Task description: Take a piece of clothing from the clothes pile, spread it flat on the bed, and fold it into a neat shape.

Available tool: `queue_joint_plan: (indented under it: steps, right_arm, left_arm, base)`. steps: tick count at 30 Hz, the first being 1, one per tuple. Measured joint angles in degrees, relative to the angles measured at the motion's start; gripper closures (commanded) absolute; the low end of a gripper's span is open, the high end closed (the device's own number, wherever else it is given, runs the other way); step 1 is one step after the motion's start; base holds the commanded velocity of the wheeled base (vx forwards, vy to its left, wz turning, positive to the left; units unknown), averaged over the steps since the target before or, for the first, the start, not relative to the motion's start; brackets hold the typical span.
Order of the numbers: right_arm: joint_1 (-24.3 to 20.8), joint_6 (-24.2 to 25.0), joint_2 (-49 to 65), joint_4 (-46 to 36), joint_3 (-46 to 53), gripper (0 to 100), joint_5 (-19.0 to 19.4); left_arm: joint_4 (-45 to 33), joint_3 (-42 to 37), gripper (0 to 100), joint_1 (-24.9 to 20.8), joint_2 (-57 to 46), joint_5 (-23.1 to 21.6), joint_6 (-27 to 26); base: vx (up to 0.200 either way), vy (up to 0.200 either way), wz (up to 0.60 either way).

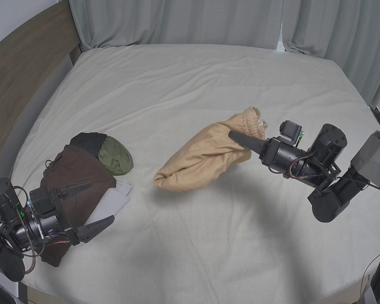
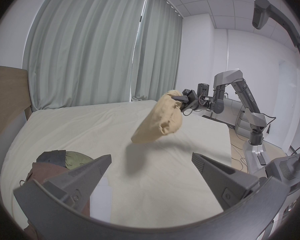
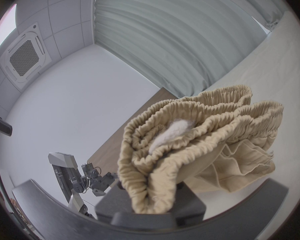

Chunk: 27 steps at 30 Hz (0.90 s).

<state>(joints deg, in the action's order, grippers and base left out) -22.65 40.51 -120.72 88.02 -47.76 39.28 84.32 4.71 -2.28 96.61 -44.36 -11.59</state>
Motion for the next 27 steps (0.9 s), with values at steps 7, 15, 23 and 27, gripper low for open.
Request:
queue_joint_plan:
  steps: [7, 15, 23, 27]
  right_arm:
    - [0.41, 3.39, -3.72, -0.35, -9.16, 100, 0.38]
    - [1.18, 4.22, -10.31, -2.21, -18.41, 100, 0.38]
    - [1.9, 4.27, -13.79, -3.47, -22.19, 100, 0.4]
    - [2.26, 4.27, -14.53, -3.83, -23.16, 100, 0.4]
  left_arm:
    - [0.0, -0.44, 0, -0.41, 0.0, 0.0, 0.0]
    - [-0.05, -0.74, 0, -0.52, 0.02, 0.0, 0.02]
    - [-0.13, -0.91, 0, -0.55, 0.24, 0.0, 0.0]
    - [-0.16, -0.94, 0, -0.5, 0.35, -0.02, 0.0]
  base:
    - [0.0, 0.0, 0.0]
    - [0.0, 0.0, 0.0]
    - [0.0, 0.0, 0.0]
    - [0.0, 0.0, 0.0]
